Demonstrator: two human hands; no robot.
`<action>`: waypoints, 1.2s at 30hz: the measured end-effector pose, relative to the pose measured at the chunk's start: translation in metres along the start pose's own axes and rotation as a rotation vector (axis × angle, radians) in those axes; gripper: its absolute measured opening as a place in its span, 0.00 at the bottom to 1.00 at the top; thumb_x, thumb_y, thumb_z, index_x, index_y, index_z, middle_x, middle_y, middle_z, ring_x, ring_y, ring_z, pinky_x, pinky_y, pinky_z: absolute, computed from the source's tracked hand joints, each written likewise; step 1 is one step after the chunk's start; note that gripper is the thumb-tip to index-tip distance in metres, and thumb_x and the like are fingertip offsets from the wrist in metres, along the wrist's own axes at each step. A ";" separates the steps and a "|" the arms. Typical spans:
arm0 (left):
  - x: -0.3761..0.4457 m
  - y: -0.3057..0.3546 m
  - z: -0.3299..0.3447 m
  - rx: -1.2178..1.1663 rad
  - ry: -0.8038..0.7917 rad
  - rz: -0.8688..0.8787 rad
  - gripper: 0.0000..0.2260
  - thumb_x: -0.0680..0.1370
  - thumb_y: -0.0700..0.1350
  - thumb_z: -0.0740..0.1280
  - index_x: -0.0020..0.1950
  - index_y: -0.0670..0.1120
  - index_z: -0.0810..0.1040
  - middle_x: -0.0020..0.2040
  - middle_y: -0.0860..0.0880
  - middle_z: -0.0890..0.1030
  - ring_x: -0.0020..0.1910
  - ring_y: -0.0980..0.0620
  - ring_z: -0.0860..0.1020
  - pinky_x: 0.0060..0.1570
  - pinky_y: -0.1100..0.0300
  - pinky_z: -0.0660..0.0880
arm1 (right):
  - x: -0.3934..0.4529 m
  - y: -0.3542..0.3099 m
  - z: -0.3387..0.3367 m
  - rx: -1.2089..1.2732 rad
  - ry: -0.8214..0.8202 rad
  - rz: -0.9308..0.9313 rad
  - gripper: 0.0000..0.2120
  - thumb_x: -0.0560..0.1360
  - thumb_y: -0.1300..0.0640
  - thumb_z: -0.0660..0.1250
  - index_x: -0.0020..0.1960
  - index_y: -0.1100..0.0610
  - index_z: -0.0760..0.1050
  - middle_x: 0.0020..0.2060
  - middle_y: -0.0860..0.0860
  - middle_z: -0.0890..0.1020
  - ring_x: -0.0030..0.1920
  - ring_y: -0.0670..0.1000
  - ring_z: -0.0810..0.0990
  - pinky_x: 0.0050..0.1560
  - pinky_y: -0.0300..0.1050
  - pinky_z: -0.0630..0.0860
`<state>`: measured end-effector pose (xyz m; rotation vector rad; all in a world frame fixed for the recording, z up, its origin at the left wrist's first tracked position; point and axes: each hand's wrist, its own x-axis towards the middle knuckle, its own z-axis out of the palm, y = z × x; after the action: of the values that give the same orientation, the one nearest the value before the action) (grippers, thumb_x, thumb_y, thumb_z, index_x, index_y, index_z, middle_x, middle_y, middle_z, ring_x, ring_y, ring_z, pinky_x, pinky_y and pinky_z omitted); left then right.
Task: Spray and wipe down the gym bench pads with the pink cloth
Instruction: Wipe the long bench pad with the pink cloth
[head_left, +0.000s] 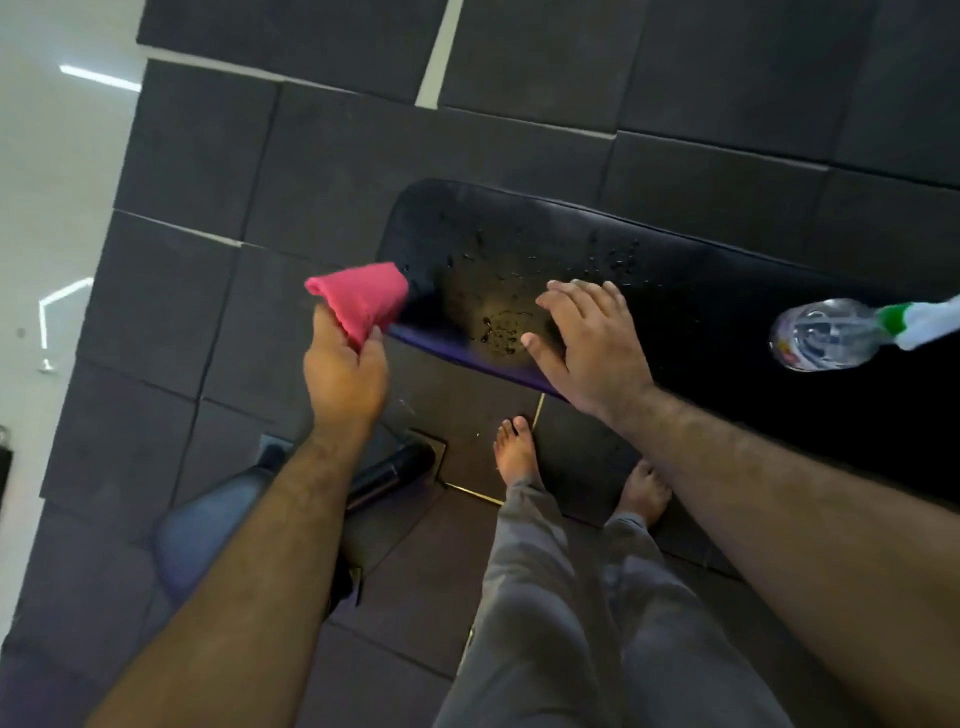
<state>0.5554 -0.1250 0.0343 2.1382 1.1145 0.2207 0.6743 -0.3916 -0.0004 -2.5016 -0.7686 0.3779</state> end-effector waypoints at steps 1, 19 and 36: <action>0.005 -0.002 0.001 0.042 0.026 0.032 0.25 0.77 0.47 0.66 0.75 0.48 0.75 0.49 0.52 0.84 0.44 0.50 0.82 0.47 0.59 0.73 | 0.004 0.000 0.006 -0.044 -0.024 0.011 0.26 0.83 0.42 0.66 0.76 0.53 0.73 0.78 0.54 0.74 0.81 0.58 0.67 0.84 0.65 0.56; 0.046 -0.019 0.125 0.541 -0.332 0.190 0.51 0.80 0.79 0.54 0.91 0.51 0.38 0.91 0.47 0.39 0.89 0.40 0.37 0.84 0.35 0.33 | 0.000 0.037 0.079 -0.365 -0.075 0.106 0.40 0.83 0.33 0.51 0.88 0.48 0.44 0.88 0.53 0.40 0.87 0.60 0.36 0.83 0.65 0.35; 0.083 -0.051 0.100 0.734 -0.506 0.700 0.46 0.80 0.78 0.53 0.90 0.60 0.38 0.91 0.47 0.42 0.90 0.39 0.41 0.86 0.33 0.44 | -0.002 0.042 0.089 -0.400 -0.014 0.069 0.40 0.83 0.36 0.53 0.89 0.52 0.47 0.88 0.57 0.45 0.87 0.63 0.42 0.84 0.71 0.42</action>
<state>0.6177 -0.0927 -0.0864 2.9314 0.1036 -0.4737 0.6561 -0.3895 -0.0972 -2.9065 -0.8327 0.2875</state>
